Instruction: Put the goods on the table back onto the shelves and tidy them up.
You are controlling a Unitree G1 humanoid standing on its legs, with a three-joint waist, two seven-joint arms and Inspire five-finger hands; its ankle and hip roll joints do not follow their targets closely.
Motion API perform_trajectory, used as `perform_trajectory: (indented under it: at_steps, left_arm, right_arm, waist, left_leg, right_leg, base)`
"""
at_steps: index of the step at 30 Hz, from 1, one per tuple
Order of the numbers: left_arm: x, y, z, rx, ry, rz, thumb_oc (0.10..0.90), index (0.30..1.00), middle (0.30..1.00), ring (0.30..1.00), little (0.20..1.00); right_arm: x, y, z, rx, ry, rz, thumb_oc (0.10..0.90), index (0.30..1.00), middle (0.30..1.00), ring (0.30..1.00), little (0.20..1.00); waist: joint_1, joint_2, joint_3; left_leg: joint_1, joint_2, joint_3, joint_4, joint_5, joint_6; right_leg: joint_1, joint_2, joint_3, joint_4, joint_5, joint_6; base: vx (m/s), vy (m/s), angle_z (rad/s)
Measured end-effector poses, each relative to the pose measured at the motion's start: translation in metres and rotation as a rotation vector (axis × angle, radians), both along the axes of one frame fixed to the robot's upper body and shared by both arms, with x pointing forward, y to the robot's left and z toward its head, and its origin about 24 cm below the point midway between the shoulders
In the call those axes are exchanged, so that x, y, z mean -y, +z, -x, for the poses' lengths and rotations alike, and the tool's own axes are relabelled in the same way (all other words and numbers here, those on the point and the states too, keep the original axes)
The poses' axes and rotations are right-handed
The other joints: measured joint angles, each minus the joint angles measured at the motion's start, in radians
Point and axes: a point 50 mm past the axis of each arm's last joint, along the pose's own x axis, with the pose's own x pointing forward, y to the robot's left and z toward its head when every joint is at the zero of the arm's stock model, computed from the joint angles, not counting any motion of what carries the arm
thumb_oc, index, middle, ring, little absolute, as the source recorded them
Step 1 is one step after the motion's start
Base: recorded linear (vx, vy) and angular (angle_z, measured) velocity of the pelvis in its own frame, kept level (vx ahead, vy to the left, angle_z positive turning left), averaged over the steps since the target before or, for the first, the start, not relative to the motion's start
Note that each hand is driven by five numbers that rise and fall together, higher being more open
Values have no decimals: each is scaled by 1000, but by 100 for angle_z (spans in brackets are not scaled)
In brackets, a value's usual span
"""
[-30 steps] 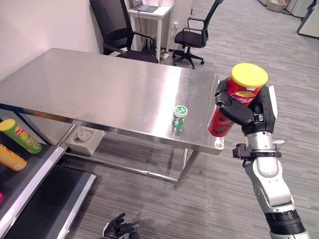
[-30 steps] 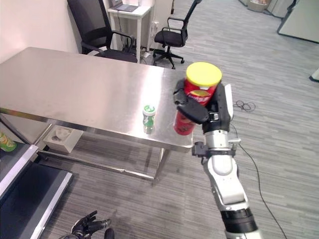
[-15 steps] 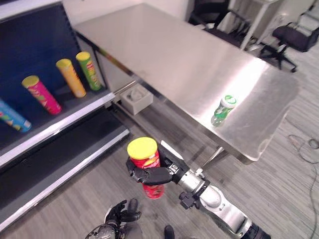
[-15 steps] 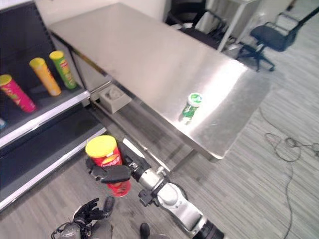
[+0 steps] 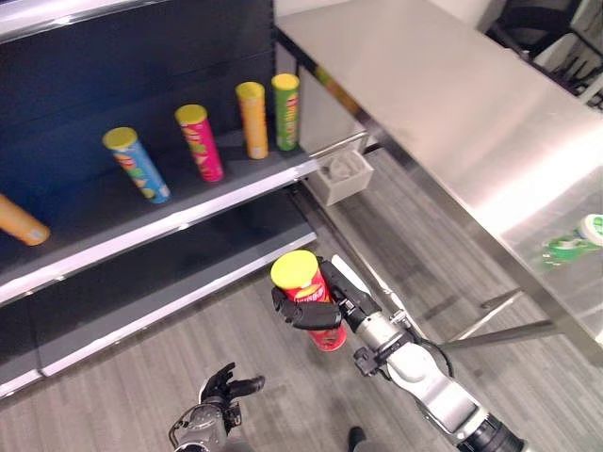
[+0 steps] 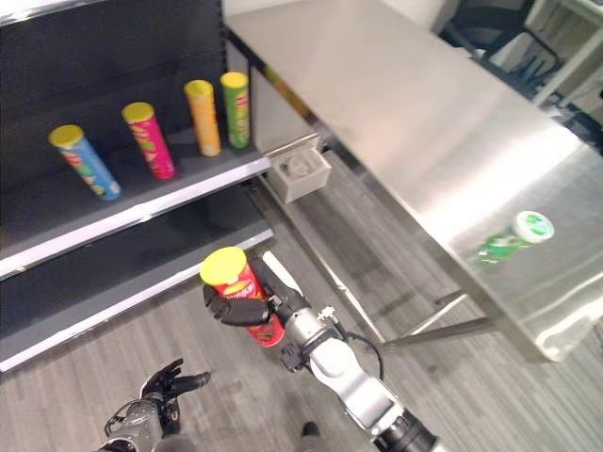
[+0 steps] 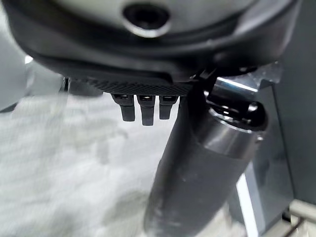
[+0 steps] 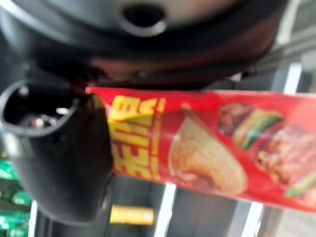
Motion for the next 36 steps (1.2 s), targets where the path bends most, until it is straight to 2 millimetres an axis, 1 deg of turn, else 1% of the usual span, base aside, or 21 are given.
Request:
perform_trajectory:
  at_steps: [1,3,5,8,9,13,14,15,16,17,19,20,21,23,27,29,30,31,33,35,36]
  left_arm:
    - [-2,3,-4,22,-3,-8,800,900,900,900,900]
    - [5,2,-2,37,-26,-5,800,900,900,900,900]
    - [-1,4,0,52,-27,-23,800,900,900,900,900]
    - [4,-5,16,-21,-77,-36,800,900,900,900,900]
    - [7,-9,24,-52,-146,-61,800,900,900,900,900]
    - [16,-9,31,-38,-240,-63,800,900,900,900,900]
    - [18,-5,24,-10,-290,-72,800,900,900,900,900]
    - [16,-3,22,4,-315,-81,800,900,900,900,900]
    - [11,-4,24,-8,-326,-94,800,900,900,900,900]
    - [9,-7,27,-35,-360,-112,800,900,900,900,900]
    - [10,-11,36,-67,-377,-103,800,900,900,900,900]
    - [16,-15,45,-84,-404,-88,800,900,900,900,900]
    - [26,-17,49,-90,-417,-64,800,900,900,900,900]
    - [34,-20,54,-98,-425,-43,800,900,900,900,900]
    - [34,-11,43,-22,-436,-32,800,900,900,900,900]
    - [32,-5,27,15,-416,-36,800,900,900,900,900]
    - [28,-2,18,28,-395,-28,800,900,900,900,900]
    - [22,-7,24,-6,-336,-25,800,900,900,900,900]
    - [18,-5,29,13,-317,-29,800,900,900,900,900]
    - [22,-6,34,10,-333,-13,800,900,900,900,900]
    - [23,-8,38,0,-326,-3,800,900,900,900,900]
  right_arm:
    - [0,-3,0,-9,-12,-3,400,300,300,300,300]
    - [0,-8,-2,-23,-30,11,400,300,300,300,300]
    - [-1,-4,-5,-10,-61,-18,400,300,300,300,300]
    - [-4,5,-5,37,-67,-23,400,300,300,300,300]
    - [-6,7,-2,37,-68,-28,400,300,300,300,300]
    - [2,4,-1,42,-85,13,400,300,300,300,300]
    - [15,0,-1,27,-127,30,400,300,300,300,300]
    - [22,-5,2,2,-173,15,400,300,300,300,300]
    - [30,-11,5,-25,-207,11,400,300,300,300,300]
    - [36,-17,10,-50,-234,13,400,300,300,300,300]
    - [44,-24,16,-74,-236,54,400,300,300,300,300]
    - [53,-28,20,-85,-251,86,400,300,300,300,300]
    - [62,-31,21,-96,-277,106,400,300,300,300,300]
    - [70,-35,20,-110,-301,135,400,300,300,300,300]
    - [80,-33,19,-95,-350,138,400,300,300,300,300]
    - [78,-29,15,-69,-349,141,400,300,300,300,300]
    - [76,-27,13,-51,-342,144,400,300,300,300,300]
    - [75,-25,13,-35,-350,146,400,300,300,300,300]
    - [77,-23,12,-6,-363,151,400,300,300,300,300]
    - [82,-20,10,27,-392,182,400,300,300,300,300]
    - [81,-16,7,56,-397,198,400,300,300,300,300]
  waist:
    - [-18,-2,-3]
    - [17,20,-25]
    - [50,15,-28]
    - [48,-1,-37]
    - [45,-10,-41]
    - [18,-14,-46]
    - [24,-15,-52]
    - [17,-13,-51]
    - [-8,-8,-49]
    - [-53,37,-38]
    - [-65,23,-46]
    - [-79,8,-61]
    - [-82,36,-67]
    - [-72,64,-76]
    - [-60,44,-63]
    - [-61,4,-39]
    - [-56,-9,-30]
    - [-53,-2,-24]
    - [-59,8,-12]
    - [-60,28,-3]
    - [-60,34,-3]
  left_leg:
    - [-21,-38,5,9,-17,-23]
    - [-24,-48,48,-8,-95,-53]
    - [-52,-57,126,-3,-97,-45]
    - [-62,-152,126,-69,-63,2]
    - [-65,-195,133,-77,-86,30]
    - [-49,-228,129,-82,-89,92]
    - [-46,-224,102,-82,-104,119]
    - [-40,-217,77,-83,-111,128]
    - [-28,-211,57,-83,-129,152]
    - [-25,-182,-3,-83,-132,157]
    - [10,-212,-6,-83,-144,146]
    - [40,-270,-36,-85,-164,128]
    - [51,-272,-52,-87,-173,123]
    - [68,-261,-46,-86,-182,107]
    - [94,-250,6,22,-222,42]
    - [-36,-273,-2,290,-247,-18]
    - [-129,-262,3,454,-256,-39]
    - [-164,-215,13,509,-256,-39]
    - [-174,-160,56,443,-263,-32]
    - [-170,-116,29,303,-252,-26]
    - [-159,-102,-16,144,-237,-31]
  right_leg:
    - [14,-22,-13,6,154,-10]
    - [40,-42,-85,7,153,29]
    - [30,-67,-102,8,159,27]
    - [18,-144,-140,9,174,12]
    - [-31,-182,-157,81,189,17]
    - [-99,-217,-126,209,287,17]
    - [-161,-175,-8,265,181,65]
    - [-176,-86,80,250,89,55]
    - [-234,68,146,253,24,11]
    - [-298,310,302,294,-43,-25]
    - [-335,391,287,287,-29,-52]
    - [-322,365,281,233,95,-119]
    - [-296,360,264,212,99,-160]
    - [-246,359,253,143,131,-172]
    - [-96,348,233,15,128,-186]
    - [-83,304,229,18,117,-208]
    - [-71,290,238,17,116,-199]
    - [-45,290,240,17,103,-212]
    - [-24,295,251,15,88,-219]
    - [-9,295,263,15,74,-200]
    - [-8,295,287,16,72,-194]
  base:
    - [86,361,144]
    - [104,422,108]
    - [126,386,43]
    - [267,407,45]
    - [277,420,24]
    - [180,285,6]
    - [190,334,34]
    - [270,475,46]
    - [303,422,91]
    - [244,303,92]
    - [201,19,73]
    - [223,-28,65]
    - [202,-49,65]
    - [174,-59,20]
    - [115,-68,32]
    - [106,-4,23]
    - [159,47,0]
    - [174,80,-19]
    - [235,121,-23]
    - [217,163,-29]
    - [229,207,-47]
